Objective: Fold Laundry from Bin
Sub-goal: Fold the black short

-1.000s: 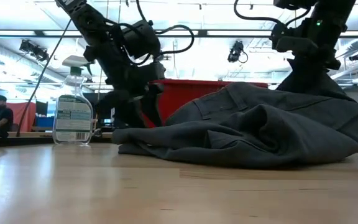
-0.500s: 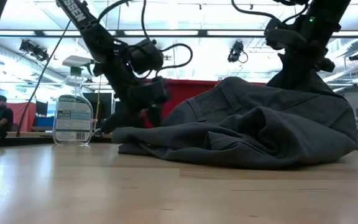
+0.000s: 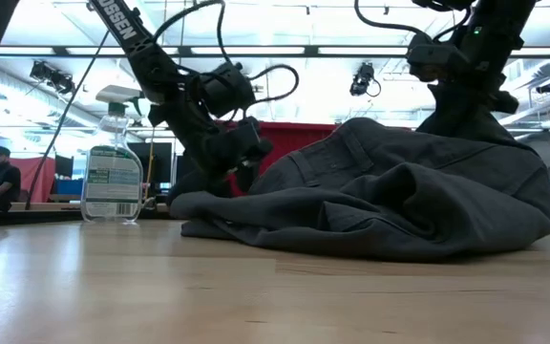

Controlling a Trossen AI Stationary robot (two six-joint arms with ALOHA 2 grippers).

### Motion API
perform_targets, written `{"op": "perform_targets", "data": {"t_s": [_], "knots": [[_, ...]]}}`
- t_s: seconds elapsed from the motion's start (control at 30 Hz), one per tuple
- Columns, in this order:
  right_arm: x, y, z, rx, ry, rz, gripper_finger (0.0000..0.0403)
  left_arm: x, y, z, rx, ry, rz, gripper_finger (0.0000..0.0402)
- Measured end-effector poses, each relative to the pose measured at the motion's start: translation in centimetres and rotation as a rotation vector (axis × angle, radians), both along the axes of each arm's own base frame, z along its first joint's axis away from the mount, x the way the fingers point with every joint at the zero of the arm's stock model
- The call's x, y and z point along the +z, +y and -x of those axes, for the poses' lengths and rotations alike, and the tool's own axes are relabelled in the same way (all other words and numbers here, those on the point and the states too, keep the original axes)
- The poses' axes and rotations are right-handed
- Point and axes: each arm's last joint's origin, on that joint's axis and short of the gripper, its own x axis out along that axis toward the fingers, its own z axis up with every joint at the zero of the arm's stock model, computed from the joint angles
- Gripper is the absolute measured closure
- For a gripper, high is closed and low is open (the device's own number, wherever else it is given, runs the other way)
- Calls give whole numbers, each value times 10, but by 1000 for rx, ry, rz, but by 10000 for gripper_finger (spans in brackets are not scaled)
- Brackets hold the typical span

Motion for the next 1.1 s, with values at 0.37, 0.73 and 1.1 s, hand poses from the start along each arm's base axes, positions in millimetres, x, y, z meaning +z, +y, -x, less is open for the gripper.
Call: {"op": "perform_targets", "data": {"t_s": [0.37, 0.73, 1.1], "knots": [[0, 0, 0, -14, -3, -13, 384, -1, -12, -8, -85, -45, -37, 265], [-3, -10, 10, -110, 84, 35, 384, 33, -15, 2, 208, 64, 195, 389], [56, -14, -12, 47, -206, 92, 384, 167, -17, 52, 766, 236, 806, 394]]}}
